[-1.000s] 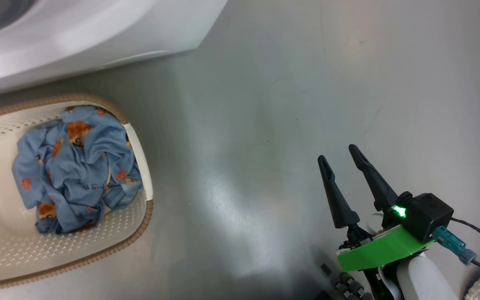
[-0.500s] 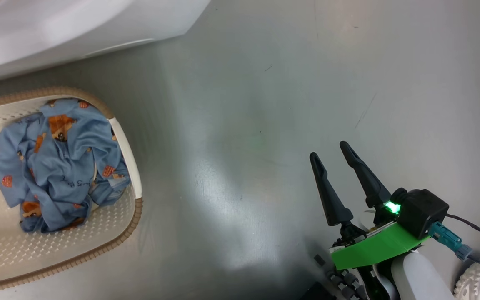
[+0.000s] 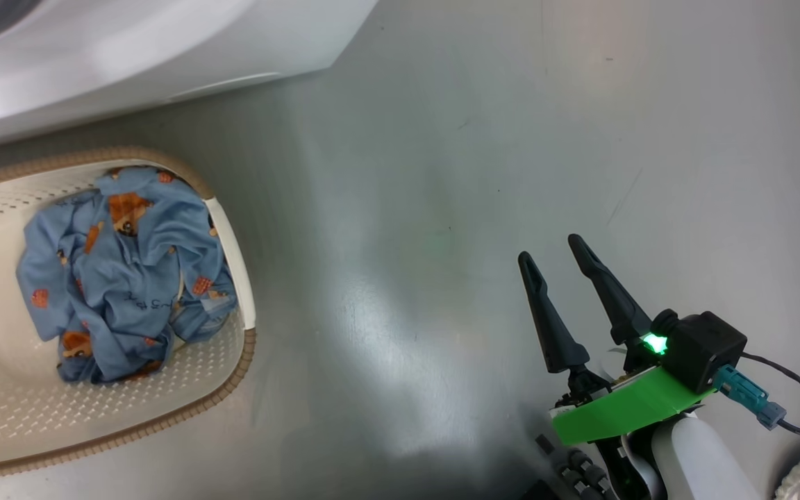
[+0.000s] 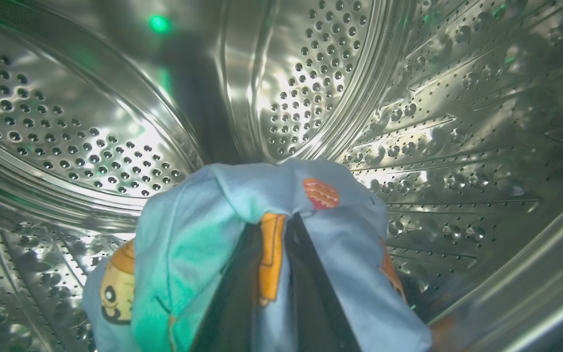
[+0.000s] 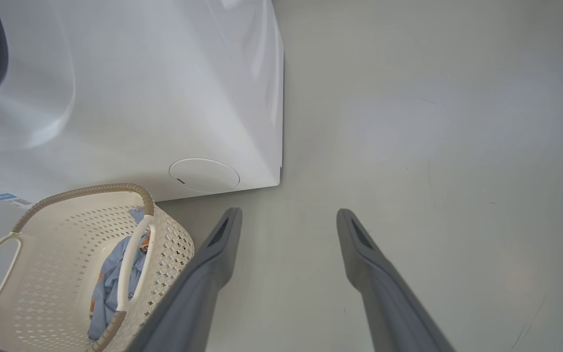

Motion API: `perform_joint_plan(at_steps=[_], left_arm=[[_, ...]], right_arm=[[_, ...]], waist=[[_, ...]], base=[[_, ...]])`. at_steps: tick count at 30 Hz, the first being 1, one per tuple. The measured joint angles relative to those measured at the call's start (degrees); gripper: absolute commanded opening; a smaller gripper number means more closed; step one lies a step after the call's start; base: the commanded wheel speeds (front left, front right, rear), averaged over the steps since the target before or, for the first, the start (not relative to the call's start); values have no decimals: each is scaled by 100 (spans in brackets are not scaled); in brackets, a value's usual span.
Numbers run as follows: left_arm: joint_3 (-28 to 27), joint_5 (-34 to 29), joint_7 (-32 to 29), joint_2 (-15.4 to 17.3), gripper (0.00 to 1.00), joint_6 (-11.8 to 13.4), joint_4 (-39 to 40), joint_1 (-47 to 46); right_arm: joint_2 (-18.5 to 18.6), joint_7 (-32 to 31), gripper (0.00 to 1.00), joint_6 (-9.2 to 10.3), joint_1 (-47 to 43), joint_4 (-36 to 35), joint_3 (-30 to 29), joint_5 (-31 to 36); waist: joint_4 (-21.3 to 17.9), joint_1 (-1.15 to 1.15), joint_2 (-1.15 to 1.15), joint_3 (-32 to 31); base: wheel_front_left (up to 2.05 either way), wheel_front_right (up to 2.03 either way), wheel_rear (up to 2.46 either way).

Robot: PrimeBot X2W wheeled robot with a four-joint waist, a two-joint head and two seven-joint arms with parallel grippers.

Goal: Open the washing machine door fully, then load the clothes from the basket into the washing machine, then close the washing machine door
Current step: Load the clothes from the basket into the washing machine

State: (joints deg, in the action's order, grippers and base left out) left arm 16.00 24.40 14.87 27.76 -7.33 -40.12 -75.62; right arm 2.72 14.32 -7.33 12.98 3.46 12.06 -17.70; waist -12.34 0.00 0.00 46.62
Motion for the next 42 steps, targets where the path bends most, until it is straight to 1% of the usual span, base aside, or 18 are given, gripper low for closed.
perform_joint_plan(at_steps=[1,3,11,15,20,27,38,42], left_arm=[[43,67,1,-1,100,0,-80,-16],[126,203,0,-9,100,0,-268,-77],[321,311,0,-48,100,0,-476,-156],[322,316,0,-172,100,0,-476,-128],[216,304,0,-370,100,0,-393,215],[-76,288,0,-641,100,0,-92,857],[-390,47,0,-1155,100,0,744,1989],[-517,-108,0,-1269,100,0,1059,2408]], right_arm=[[0,0,100,0,0,5,-3,1],[0,0,100,0,0,22,-4,5],[0,0,100,0,1,64,-88,7],[1,0,100,0,16,83,-169,48],[2,0,100,0,83,151,-223,107],[8,0,100,0,112,336,-315,189],[18,0,100,0,-36,644,-471,349],[23,0,100,0,-111,714,-537,378]], waist=[[11,0,0,-14],[30,0,0,-49],[91,0,0,-176],[152,0,0,-272],[260,0,0,-445],[445,0,0,-789],[764,0,0,-1544],[888,0,0,-1824]], base=[[0,0,0],[0,0,0],[0,0,0],[0,0,0],[0,0,0],[0,0,0],[0,0,0],[0,0,0]])
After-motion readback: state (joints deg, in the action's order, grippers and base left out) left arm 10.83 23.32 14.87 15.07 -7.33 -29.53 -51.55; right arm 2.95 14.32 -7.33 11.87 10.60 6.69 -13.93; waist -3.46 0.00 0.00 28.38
